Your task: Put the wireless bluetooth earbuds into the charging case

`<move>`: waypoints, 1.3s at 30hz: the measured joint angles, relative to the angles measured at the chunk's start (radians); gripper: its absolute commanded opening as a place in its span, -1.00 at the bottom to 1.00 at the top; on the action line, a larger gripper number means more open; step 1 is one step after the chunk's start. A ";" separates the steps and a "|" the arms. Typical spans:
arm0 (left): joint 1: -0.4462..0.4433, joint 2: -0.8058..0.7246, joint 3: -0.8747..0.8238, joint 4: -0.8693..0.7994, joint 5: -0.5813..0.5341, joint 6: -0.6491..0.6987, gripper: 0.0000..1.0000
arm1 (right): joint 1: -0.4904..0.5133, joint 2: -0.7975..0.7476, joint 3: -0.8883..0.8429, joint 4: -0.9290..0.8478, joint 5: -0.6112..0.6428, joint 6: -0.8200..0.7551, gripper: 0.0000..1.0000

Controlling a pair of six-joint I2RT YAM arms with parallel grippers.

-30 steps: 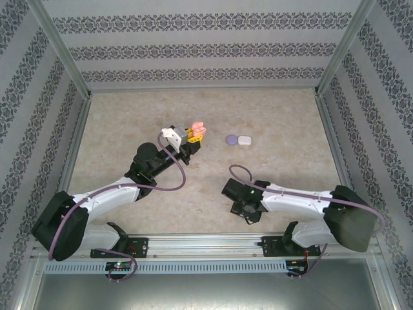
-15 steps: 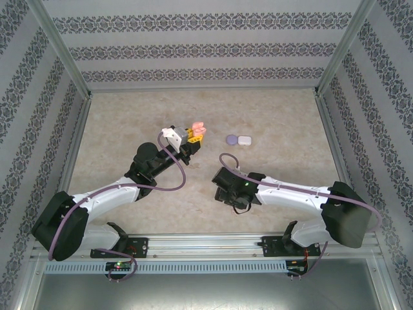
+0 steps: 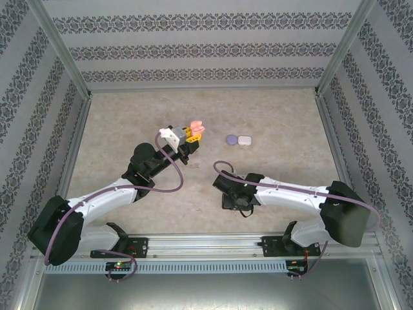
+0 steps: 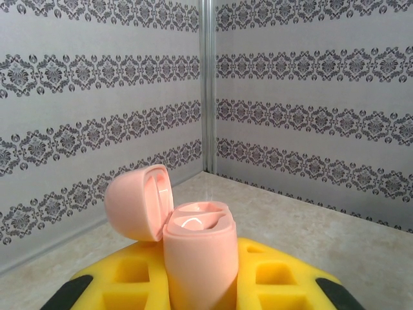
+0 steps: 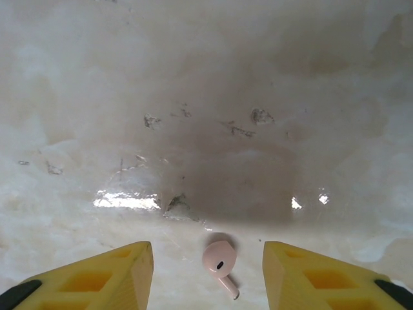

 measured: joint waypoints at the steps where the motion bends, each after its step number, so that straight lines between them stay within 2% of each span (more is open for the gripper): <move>1: 0.000 0.000 0.000 0.000 0.000 0.000 -1.00 | 0.003 0.009 0.000 0.000 -0.001 0.000 -0.05; 13: 0.000 0.000 0.000 -0.016 0.000 0.002 -1.00 | 0.024 0.100 0.000 0.005 -0.025 -0.016 -0.17; 39: 0.000 0.000 0.000 -0.025 0.000 0.004 -1.00 | 0.029 0.121 -0.001 0.015 -0.028 -0.027 -0.38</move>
